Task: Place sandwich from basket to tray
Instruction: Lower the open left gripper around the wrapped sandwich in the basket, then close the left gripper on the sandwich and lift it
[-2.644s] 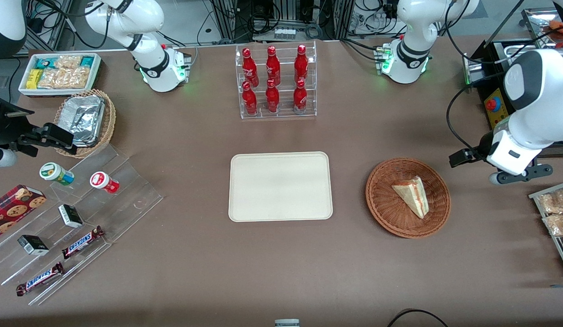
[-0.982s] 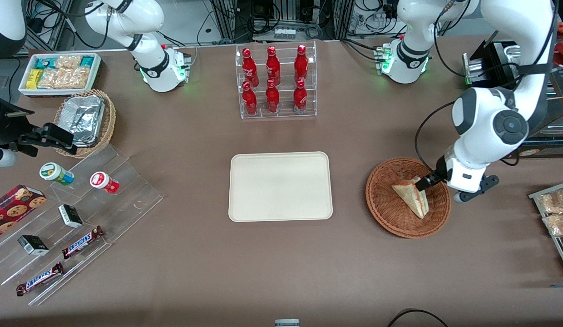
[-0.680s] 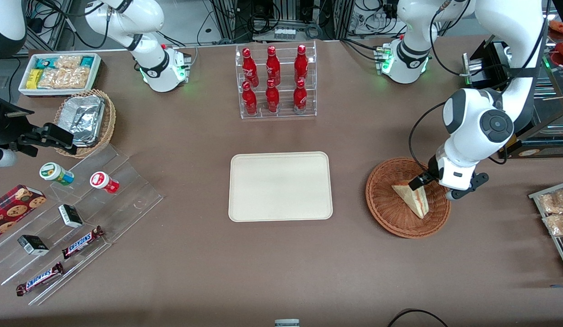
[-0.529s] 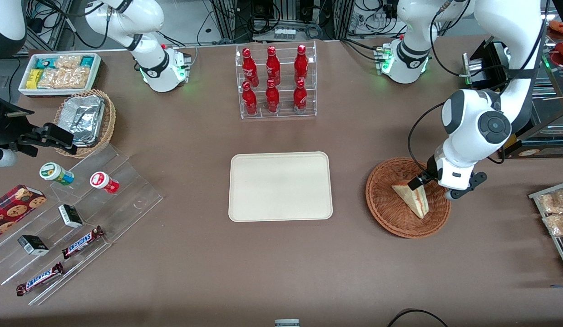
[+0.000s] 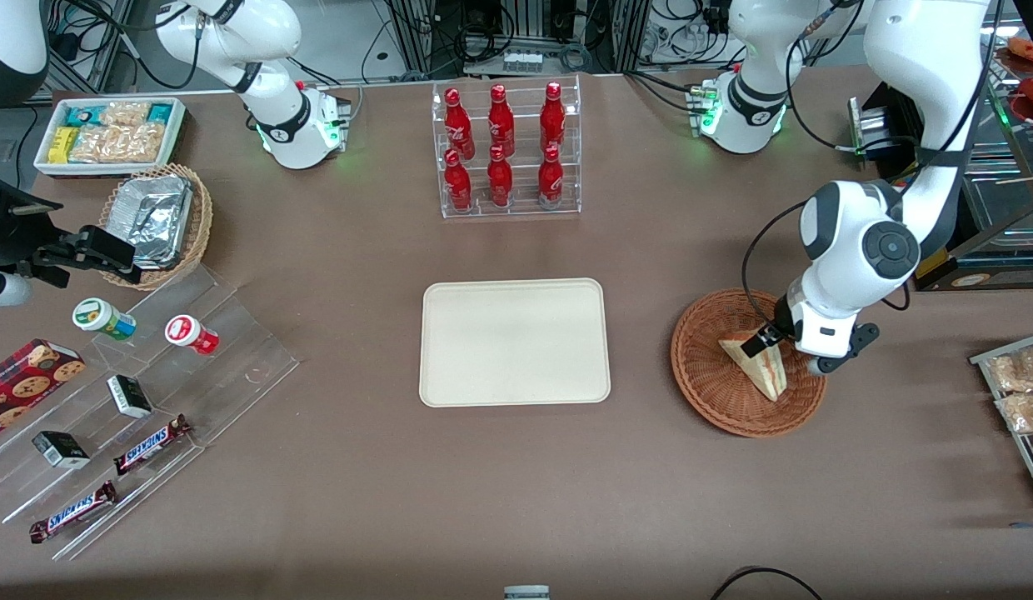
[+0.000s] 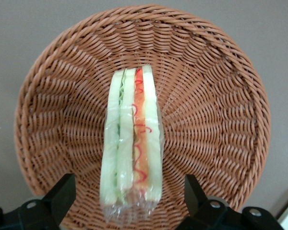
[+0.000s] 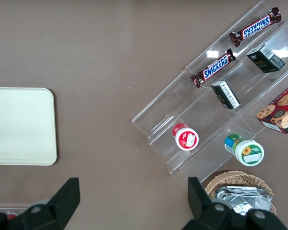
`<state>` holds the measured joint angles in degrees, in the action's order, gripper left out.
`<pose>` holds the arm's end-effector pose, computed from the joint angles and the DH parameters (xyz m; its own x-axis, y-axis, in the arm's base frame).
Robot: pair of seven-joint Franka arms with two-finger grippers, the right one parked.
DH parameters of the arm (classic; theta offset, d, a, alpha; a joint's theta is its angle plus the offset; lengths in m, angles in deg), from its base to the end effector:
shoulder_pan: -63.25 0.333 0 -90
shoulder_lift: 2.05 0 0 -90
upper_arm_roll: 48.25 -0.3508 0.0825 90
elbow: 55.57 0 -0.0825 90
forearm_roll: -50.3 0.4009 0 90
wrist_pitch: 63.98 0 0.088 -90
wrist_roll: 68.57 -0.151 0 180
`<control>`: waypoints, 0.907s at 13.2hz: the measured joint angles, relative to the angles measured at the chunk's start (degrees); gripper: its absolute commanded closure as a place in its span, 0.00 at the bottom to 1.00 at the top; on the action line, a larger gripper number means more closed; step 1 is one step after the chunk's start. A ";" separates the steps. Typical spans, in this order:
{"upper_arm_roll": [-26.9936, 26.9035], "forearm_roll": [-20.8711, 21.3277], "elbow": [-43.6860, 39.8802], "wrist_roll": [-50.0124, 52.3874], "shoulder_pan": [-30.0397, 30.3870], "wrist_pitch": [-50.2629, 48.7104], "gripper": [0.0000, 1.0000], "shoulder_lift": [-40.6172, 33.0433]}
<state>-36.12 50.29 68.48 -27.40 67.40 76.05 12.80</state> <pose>0.5811 -0.0815 0.2572 0.8328 0.5534 -0.0165 0.5533 -0.8310 0.0572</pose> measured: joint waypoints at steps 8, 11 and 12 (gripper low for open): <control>0.00 2.21 -0.02 0.42 -0.01 1.01 1.00 1.24; 0.00 2.85 -0.23 0.42 -0.02 0.51 1.00 1.21; 0.00 3.50 -0.67 0.42 -0.02 -0.61 1.00 1.15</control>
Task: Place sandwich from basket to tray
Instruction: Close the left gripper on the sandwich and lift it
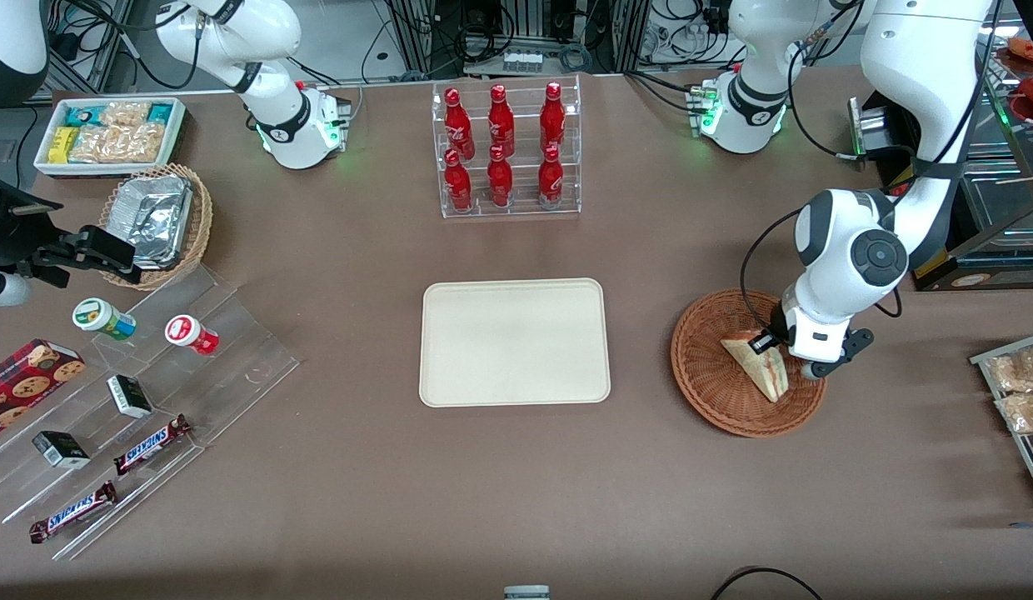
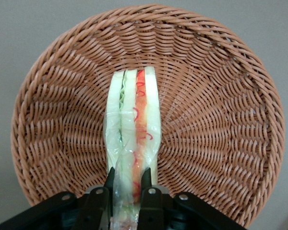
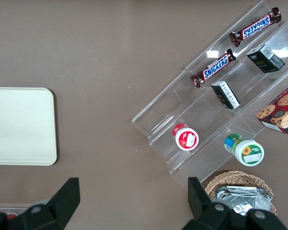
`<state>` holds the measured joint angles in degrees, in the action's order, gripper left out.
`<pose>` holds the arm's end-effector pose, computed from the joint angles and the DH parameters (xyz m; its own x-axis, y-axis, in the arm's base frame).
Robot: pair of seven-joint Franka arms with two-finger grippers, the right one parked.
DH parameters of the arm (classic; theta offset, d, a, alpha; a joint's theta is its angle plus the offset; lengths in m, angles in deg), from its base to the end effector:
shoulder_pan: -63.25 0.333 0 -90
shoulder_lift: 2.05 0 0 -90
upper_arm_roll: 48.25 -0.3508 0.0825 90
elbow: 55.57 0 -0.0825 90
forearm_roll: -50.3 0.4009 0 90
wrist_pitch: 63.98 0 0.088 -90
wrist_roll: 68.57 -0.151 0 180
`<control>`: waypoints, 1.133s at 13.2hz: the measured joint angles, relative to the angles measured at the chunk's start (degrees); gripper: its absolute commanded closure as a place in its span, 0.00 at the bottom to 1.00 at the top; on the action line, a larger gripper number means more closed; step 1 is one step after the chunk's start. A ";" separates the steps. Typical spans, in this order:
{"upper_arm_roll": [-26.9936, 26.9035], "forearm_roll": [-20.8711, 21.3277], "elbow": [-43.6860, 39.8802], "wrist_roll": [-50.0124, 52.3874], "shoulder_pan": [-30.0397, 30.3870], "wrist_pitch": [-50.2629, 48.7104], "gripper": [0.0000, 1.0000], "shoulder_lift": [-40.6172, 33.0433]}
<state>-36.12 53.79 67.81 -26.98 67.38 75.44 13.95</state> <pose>0.5828 -0.0801 0.2495 0.8534 0.5212 -0.0057 0.5212 -0.8532 0.0190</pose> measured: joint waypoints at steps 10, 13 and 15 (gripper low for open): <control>2.38 2.05 -9.14 -3.87 -0.07 -16.41 1.00 -2.36; 4.86 2.06 -9.64 -3.92 -0.16 -16.43 1.00 -2.48; 6.20 2.06 -9.96 -3.98 -0.25 -16.44 1.00 -2.52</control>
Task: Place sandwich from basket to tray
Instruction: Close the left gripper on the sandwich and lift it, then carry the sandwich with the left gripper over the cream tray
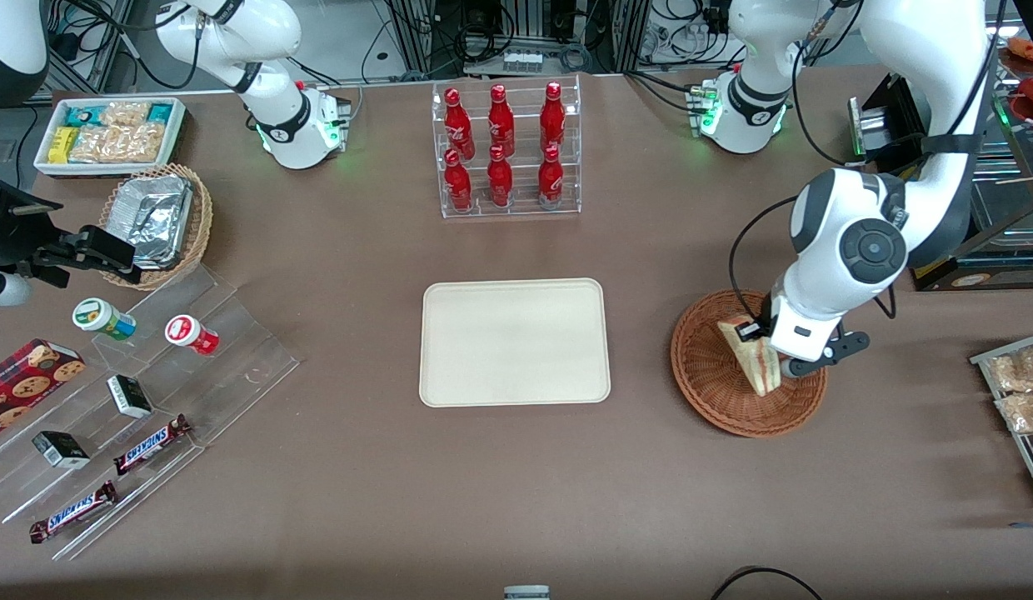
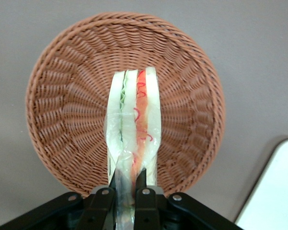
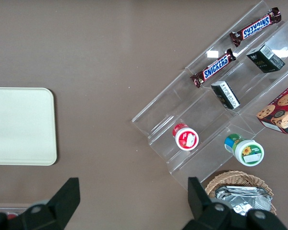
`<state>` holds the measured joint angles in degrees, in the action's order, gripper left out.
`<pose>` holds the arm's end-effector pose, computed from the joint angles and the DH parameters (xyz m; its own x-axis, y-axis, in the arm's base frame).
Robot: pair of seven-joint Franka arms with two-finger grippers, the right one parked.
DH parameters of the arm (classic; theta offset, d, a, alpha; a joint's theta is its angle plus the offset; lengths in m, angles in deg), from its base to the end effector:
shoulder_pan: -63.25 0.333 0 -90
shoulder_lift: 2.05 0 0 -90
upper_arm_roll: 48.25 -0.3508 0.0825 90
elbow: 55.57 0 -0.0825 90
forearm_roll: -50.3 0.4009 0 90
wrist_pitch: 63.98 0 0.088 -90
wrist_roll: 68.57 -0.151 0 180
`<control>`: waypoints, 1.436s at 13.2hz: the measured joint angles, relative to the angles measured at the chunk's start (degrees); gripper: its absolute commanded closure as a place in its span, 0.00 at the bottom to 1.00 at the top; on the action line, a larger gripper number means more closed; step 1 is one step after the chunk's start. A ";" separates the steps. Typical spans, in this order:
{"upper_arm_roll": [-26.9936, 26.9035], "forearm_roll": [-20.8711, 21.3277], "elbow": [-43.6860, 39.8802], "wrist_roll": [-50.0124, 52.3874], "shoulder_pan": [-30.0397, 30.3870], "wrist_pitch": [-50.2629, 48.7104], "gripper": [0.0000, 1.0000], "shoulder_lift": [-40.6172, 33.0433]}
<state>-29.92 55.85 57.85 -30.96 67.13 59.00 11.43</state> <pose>0.5936 -0.1401 0.3303 0.9365 0.3484 -0.0405 0.3470 -0.9371 -0.0373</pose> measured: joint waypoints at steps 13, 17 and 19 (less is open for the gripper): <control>4.74 0.00 -5.75 0.01 -10.37 -1.91 1.00 3.59; 5.03 0.01 -9.39 -0.06 -12.77 -1.90 1.00 7.31; 5.13 0.01 -13.03 1.12 -15.48 -1.89 1.00 10.50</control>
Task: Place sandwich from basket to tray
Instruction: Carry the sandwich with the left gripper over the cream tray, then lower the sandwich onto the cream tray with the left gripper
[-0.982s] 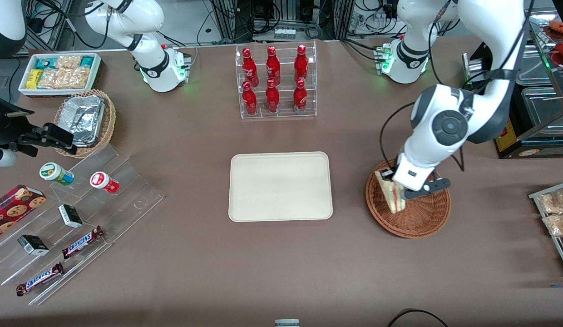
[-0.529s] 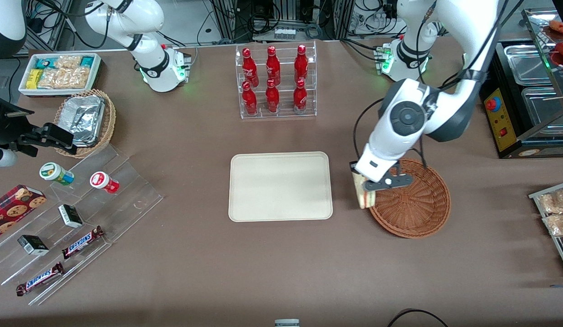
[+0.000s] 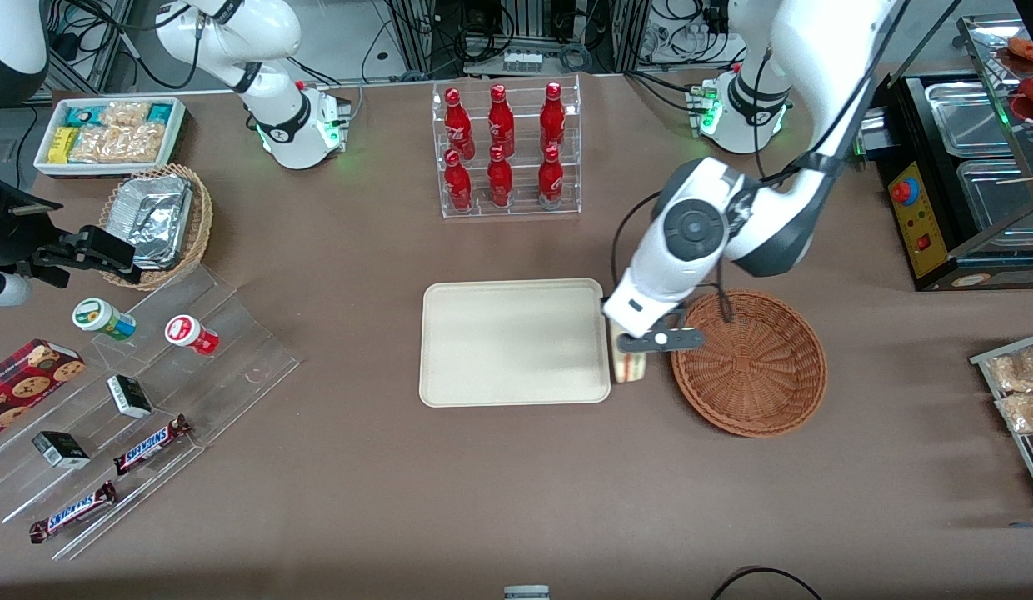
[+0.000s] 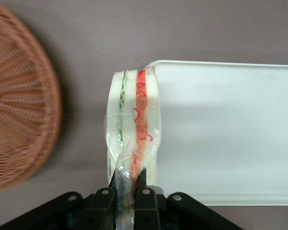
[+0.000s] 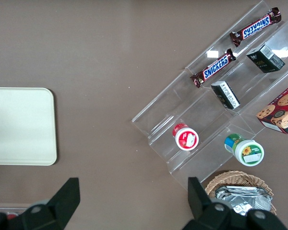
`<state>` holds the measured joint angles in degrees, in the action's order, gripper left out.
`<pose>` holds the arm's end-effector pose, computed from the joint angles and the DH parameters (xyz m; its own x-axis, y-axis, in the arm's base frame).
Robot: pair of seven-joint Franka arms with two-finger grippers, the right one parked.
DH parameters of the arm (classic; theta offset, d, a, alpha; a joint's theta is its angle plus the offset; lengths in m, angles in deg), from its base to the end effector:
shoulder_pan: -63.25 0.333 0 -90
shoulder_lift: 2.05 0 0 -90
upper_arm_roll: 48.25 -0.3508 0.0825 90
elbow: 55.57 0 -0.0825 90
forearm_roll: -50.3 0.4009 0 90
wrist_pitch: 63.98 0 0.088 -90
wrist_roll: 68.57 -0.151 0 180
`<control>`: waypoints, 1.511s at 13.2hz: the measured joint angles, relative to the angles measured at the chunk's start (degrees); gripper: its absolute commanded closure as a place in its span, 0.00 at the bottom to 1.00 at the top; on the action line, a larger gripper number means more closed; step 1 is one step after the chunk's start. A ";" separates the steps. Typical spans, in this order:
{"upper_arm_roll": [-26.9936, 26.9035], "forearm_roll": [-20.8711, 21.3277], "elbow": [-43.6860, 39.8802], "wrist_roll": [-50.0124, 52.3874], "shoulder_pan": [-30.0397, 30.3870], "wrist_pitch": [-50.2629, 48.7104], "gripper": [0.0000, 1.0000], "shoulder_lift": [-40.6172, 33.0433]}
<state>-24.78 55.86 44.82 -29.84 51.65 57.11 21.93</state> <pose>0.5688 -0.3643 0.3261 0.9970 0.0409 -0.0657 0.0443 -0.9977 0.0505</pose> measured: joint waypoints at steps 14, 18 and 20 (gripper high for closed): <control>-0.03 6.96 -11.87 5.87 -8.75 -0.01 1.00 14.99; -0.03 6.96 -12.54 5.87 -8.81 0.00 1.00 15.73; -0.03 6.96 -12.72 5.88 -8.85 0.00 1.00 15.92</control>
<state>-24.81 62.82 32.10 -23.97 42.80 57.10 37.85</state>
